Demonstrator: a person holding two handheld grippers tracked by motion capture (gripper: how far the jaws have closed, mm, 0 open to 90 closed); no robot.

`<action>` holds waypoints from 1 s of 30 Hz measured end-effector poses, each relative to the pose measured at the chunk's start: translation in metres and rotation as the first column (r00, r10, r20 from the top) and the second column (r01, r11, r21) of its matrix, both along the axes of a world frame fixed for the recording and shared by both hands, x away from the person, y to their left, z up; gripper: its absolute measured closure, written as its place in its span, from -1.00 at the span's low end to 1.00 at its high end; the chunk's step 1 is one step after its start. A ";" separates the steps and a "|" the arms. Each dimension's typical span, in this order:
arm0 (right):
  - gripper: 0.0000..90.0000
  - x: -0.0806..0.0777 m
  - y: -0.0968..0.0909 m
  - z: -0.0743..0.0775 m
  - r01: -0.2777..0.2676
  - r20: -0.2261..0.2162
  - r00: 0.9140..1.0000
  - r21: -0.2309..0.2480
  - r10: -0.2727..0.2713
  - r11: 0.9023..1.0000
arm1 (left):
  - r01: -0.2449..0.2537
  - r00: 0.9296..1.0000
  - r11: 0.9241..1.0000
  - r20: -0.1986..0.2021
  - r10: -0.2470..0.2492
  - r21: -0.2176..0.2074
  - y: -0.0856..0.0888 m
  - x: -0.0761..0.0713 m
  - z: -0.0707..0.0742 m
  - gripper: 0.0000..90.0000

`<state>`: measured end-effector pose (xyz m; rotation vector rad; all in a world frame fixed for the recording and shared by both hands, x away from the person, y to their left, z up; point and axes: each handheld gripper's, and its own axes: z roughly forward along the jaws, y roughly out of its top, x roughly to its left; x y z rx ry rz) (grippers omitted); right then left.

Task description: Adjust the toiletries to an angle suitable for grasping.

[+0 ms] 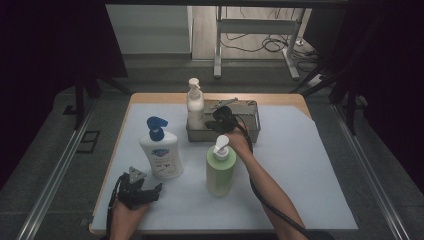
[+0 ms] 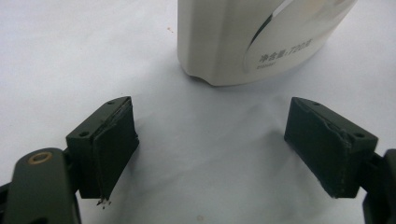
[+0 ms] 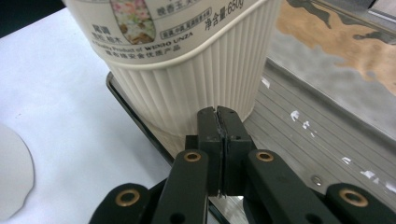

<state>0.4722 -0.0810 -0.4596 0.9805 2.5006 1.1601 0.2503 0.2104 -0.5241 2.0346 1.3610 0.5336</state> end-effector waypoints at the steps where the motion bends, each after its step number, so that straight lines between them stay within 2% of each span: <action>1: 0.97 0.000 0.001 0.000 -0.002 -0.001 1.000 0.000 0.002 1.000 | 0.000 1.000 1.000 0.000 0.000 0.000 0.000 0.000 0.000 -0.63; 12: 0.97 -0.001 0.005 0.000 0.000 0.000 1.000 -0.006 0.000 1.000 | 0.000 1.000 1.000 0.000 0.000 0.000 0.000 0.000 0.000 -0.63; 20: 0.85 -0.001 0.004 0.001 -0.002 0.002 1.000 -0.019 0.002 1.000 | -0.001 1.000 1.000 0.002 0.001 0.001 0.000 0.000 0.000 -0.63; 24: 0.74 -0.003 0.002 0.005 0.002 0.017 1.000 -0.031 -0.001 1.000 | -0.001 1.000 1.000 0.001 0.001 0.000 0.000 0.000 0.000 -0.63; 30: 0.40 -0.006 -0.004 0.010 0.018 0.036 0.999 -0.038 -0.017 0.999 | -0.001 1.000 1.000 0.002 0.001 0.000 0.000 0.000 0.000 -0.63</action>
